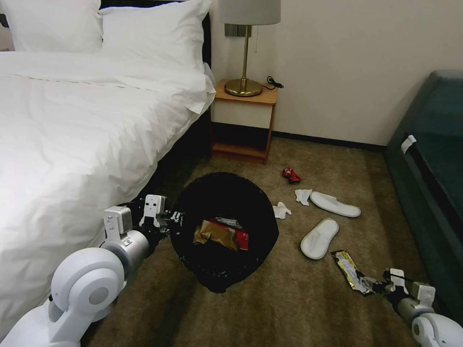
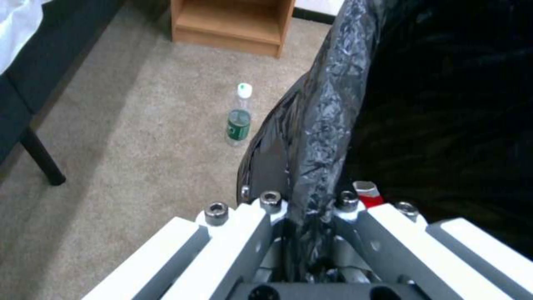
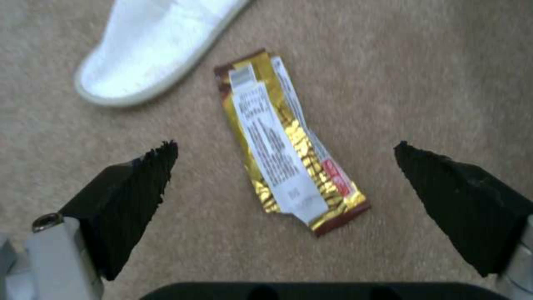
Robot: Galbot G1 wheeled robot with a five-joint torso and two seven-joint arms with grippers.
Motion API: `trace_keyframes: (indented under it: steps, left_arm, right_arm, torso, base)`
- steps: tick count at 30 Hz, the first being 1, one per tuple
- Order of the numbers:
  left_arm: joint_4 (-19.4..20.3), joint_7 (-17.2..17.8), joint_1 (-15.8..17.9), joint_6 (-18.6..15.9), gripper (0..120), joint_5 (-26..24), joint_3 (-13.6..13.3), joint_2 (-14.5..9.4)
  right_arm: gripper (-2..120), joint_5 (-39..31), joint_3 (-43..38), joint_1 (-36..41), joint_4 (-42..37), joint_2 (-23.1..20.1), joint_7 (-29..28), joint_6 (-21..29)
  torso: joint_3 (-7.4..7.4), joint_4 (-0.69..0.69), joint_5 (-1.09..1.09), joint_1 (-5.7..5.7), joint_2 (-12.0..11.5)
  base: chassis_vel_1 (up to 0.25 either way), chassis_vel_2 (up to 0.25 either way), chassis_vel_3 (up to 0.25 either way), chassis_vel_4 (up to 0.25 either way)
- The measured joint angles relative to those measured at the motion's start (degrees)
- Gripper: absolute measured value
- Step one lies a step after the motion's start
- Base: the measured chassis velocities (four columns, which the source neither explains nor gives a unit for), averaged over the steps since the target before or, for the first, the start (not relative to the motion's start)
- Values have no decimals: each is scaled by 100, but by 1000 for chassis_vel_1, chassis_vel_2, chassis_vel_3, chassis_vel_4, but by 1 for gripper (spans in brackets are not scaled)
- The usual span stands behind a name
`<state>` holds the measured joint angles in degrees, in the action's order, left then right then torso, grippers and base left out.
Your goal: Pick up the trash bin, then pick up the garbage on the floor and place it into the trash bin.
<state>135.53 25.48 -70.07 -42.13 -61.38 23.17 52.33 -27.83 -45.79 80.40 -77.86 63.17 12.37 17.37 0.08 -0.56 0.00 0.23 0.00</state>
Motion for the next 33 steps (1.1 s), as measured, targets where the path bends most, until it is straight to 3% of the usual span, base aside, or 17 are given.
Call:
trace_keyframes:
  steps: [11, 20, 23, 33]
  left_arm:
    - [101, 39, 7, 0, 2, -185, 10, -132]
    - [163, 54, -93, 0, 2, -193, 20, -145]
    - [156, 47, -63, 0, 2, -194, 16, -152]
    - [145, 44, -74, 0, 2, -189, 20, -161]
  right_arm:
    - [100, 208, 179, -359, 490, 211, -23, -118]
    - [100, 429, 438, -1146, 1299, 357, -33, -252]
    - [100, 582, 613, -1706, 1936, 396, -33, -297]
    - [100, 646, 689, -1897, 2290, 373, -11, -316]
  torso:
    - [0, -1, -1, 0, 0]
    - [0, 1, -2, 0, 0]
    - [0, 1, 0, 0, 0]
    - [0, 0, -1, -1, 0]
  base:
    - [0, 0, 0, 0]
    - [0, 0, 0, 0]
    - [0, 0, 0, 0]
    - [0, 0, 0, 0]
